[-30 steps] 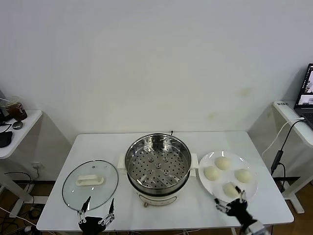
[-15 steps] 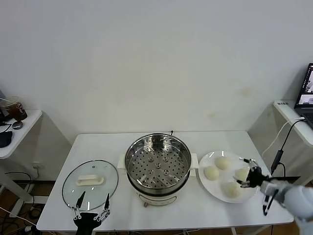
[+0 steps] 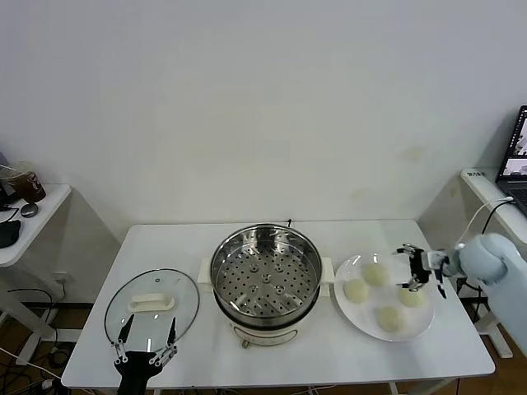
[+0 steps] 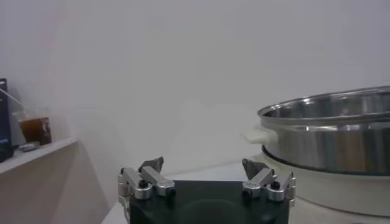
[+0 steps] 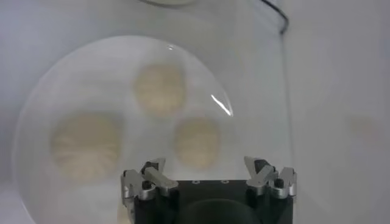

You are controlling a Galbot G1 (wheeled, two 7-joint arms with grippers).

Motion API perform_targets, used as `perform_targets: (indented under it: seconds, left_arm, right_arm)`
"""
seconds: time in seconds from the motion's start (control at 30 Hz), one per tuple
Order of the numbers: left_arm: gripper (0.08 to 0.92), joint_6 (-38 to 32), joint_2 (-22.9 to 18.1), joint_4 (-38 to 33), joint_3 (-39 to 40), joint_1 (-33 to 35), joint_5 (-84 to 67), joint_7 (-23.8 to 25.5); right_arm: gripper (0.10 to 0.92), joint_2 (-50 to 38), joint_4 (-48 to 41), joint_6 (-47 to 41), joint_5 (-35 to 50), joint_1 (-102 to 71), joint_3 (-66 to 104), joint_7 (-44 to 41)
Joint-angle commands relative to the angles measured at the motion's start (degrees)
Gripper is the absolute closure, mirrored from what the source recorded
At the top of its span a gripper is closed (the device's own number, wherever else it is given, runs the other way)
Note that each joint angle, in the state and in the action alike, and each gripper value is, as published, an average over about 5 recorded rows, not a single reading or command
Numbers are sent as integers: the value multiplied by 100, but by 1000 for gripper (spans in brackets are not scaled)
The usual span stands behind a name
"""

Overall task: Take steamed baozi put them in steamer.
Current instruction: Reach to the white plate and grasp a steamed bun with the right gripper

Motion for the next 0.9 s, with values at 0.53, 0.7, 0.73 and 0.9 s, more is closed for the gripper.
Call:
perform_targets:
  seconds: [0.53,0.7,0.73,0.9]
  left_arm:
    - [177,-121,-21,67,-245,-24,19,-7]
    - [177,-145,-29,67,-284,-24,23,-16]
    - [177,-150,-31,72,-293,-26,24,-21]
    - [177,-197,-42,91,-329,-31,30,-35]
  right_arm:
    - [203,1183,-2141,-160,-216,2262,-2833,-319]
    - [203,1329,-2257,-233,-288,2136,-2732,-247]
    - [203,1354,-2280,-235,-321,2117,-2710,-228]
    - [208,1513,-2481,-243,-388,2074,-2591,-112]
